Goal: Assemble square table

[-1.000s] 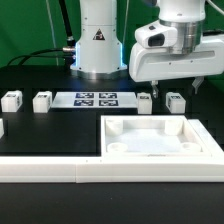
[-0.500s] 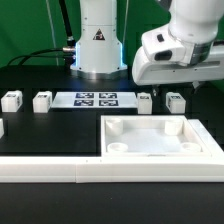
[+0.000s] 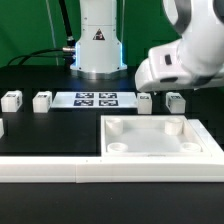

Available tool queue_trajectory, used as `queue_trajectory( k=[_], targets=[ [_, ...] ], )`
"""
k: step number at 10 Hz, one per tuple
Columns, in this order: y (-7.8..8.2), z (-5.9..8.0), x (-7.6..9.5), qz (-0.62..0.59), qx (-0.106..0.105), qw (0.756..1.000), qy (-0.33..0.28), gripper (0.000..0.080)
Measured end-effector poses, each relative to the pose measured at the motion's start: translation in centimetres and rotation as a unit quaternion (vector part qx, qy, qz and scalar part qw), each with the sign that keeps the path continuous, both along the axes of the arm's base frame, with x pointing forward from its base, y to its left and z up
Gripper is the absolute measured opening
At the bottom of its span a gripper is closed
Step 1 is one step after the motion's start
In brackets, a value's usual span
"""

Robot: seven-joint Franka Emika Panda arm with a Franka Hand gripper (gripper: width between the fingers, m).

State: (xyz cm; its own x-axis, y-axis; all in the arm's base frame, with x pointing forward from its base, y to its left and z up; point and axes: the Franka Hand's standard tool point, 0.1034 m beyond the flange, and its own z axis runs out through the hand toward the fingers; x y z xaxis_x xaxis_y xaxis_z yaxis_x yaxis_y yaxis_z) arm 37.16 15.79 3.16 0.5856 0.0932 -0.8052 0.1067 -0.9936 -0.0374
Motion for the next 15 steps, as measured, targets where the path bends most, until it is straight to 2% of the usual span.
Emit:
queue_trajectory(
  k=[3, 11, 13, 14, 15],
  targets=[
    [0.0, -0.9, -0.5, 0.005, -0.007, 0.997, 0.072, 0.0649],
    [0.3, -2.7, -0.4, 0.003, -0.003, 0.999, 0.045, 0.0649],
    [0.3, -2.7, -0.4, 0.003, -0.003, 0.999, 0.045, 0.0387],
    [0.3, -2.7, -0.4, 0.003, -0.003, 0.999, 0.045, 0.0387],
    [0.3, -2.7, -0.4, 0.003, -0.003, 0.999, 0.046, 0.0288]
  ],
)
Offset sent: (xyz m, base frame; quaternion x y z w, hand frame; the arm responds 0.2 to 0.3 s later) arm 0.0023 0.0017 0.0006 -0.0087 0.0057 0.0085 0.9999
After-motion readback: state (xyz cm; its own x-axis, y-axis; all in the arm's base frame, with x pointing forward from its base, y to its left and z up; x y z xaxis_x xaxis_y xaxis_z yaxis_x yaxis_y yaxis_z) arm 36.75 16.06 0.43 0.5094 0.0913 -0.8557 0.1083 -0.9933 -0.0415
